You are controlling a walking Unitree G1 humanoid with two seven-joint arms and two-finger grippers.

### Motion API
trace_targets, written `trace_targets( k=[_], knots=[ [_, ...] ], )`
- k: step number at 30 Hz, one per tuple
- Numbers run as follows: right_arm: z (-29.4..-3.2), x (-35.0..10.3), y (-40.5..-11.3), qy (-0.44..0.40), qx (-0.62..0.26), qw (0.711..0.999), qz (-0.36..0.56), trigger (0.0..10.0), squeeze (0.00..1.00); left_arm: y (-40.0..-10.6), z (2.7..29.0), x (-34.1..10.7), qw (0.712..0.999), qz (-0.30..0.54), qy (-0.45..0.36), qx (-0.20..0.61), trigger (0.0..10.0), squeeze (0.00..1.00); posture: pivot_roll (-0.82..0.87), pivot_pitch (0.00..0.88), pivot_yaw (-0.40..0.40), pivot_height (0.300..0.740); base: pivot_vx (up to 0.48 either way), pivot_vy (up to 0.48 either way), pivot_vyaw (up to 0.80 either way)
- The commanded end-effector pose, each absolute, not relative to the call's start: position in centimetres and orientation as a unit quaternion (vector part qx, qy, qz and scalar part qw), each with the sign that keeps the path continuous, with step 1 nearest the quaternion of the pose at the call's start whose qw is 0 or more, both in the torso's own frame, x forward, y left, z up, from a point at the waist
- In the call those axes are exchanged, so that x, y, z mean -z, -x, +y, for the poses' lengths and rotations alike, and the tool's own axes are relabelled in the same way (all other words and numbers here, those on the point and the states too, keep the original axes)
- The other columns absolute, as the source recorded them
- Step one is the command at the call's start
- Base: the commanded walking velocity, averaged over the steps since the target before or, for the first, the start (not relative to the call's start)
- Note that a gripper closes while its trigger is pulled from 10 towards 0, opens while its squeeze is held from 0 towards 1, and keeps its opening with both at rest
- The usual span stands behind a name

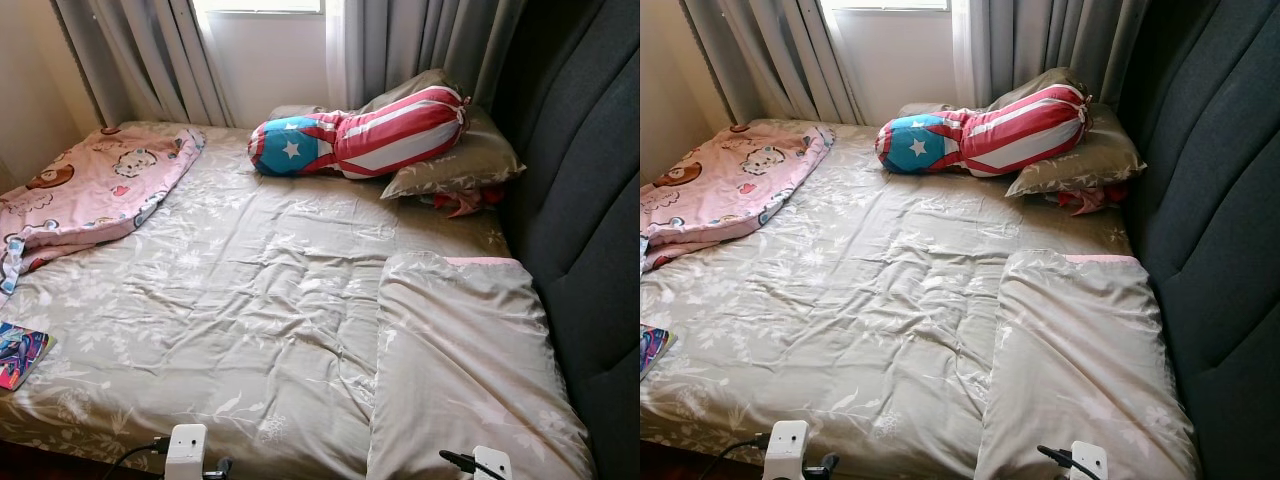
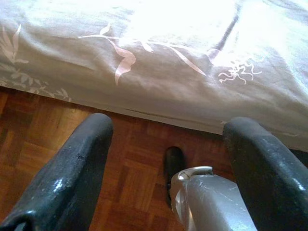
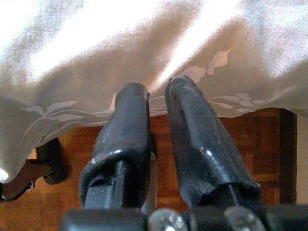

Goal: Clean up the room

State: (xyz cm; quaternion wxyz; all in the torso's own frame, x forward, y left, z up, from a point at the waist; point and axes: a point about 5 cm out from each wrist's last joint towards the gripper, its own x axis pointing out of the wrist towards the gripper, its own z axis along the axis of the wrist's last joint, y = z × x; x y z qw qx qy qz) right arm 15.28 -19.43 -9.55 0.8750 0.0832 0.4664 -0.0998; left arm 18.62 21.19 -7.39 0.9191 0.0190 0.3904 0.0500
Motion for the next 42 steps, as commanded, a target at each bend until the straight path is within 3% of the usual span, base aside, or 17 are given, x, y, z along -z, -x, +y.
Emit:
trace_targets(
  k=[1,11,12,13,14,42],
  knots=[
    [-19.14,9.82,-14.75,-0.081,0.094,0.869,0.478,10.0,0.0,-18.09,21.73,7.63,0.913,0.403,-0.018,-0.061,10.0,0.0,0.0,0.0,0.008,0.74,0.0,0.0,0.0],
    [-19.0,9.89,-14.6,-0.078,0.088,0.869,0.481,10.0,0.0,-17.82,21.83,7.75,0.911,0.408,-0.019,-0.063,10.0,0.0,0.0,0.0,0.008,0.74,0.0,0.0,0.0],
    [-18.97,9.89,-14.6,-0.079,0.088,0.869,0.481,10.0,0.09,-17.8,21.85,7.76,0.91,0.409,-0.019,-0.063,10.0,0.0,0.0,0.0,0.008,0.74,0.0,0.0,0.0],
    [-18.97,9.89,-14.6,-0.079,0.088,0.869,0.481,10.0,0.09,-17.8,21.85,7.76,0.91,0.409,-0.019,-0.063,10.0,0.0,0.0,0.0,0.008,0.74,0.0,0.0,0.0],
    [-18.91,9.9,-14.58,-0.081,0.087,0.869,0.48,10.0,1.0,-17.75,21.88,7.77,0.91,0.409,-0.019,-0.063,10.0,0.0,0.0,0.0,0.008,0.74,0.0,0.0,0.0],
    [-18.44,9.9,-14.69,-0.074,0.07,0.871,0.48,10.0,1.0,-17.35,22.02,7.96,0.907,0.417,-0.018,-0.064,10.0,0.0,0.01,0.0,0.005,0.74,0.0,0.026,0.0]
  ],
)
